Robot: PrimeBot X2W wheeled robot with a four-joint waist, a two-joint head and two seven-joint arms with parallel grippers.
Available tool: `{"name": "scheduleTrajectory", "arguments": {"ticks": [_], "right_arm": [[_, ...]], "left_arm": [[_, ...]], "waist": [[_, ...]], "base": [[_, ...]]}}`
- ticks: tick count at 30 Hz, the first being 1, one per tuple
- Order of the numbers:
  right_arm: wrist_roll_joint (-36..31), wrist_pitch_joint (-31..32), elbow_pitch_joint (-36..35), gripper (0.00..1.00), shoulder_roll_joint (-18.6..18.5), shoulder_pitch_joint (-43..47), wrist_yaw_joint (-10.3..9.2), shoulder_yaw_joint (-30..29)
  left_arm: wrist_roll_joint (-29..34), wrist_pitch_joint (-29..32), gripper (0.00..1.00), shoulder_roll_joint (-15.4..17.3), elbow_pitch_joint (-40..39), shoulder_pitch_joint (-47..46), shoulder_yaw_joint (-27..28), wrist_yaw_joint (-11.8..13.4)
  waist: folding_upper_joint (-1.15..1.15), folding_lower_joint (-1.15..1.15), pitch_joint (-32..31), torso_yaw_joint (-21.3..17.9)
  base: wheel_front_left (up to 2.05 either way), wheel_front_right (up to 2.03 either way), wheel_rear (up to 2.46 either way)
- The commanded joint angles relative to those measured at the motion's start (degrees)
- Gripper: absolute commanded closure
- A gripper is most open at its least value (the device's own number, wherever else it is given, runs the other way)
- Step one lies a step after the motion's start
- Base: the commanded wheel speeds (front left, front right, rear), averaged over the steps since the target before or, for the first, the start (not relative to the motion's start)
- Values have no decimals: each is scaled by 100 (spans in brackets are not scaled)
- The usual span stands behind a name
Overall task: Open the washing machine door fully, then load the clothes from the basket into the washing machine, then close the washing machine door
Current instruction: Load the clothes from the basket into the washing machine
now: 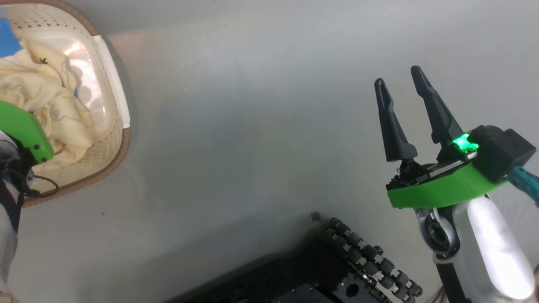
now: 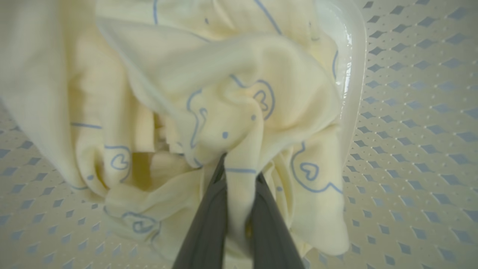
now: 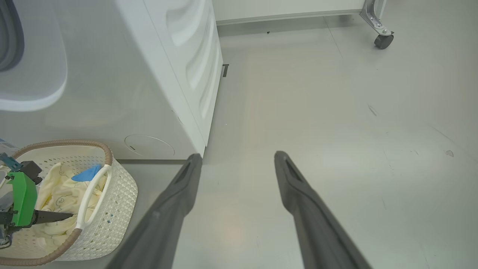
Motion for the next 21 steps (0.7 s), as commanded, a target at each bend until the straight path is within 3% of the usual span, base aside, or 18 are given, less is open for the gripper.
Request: {"name": "scheduleTrajectory", "arguments": {"ticks": [1,11,21], "right_arm": [[42,-35,-131,0,-55,126,20,34],[-82,-36,-171,0,-55,162,20,-208],[-321,-30,-157,0,-55,258,20,-522]], "left_arm": [[-28,-175,100,232,-18,150,100,76],[72,-1515,100,46,-161,214,33,313],[74,-2484,100,-168,-350,429,77,509]], "waist": [[0,0,-40,44],[0,0,-423,389],[0,0,-948,710]], "base": [[0,0,0],[0,0,0],[0,0,0]]}}
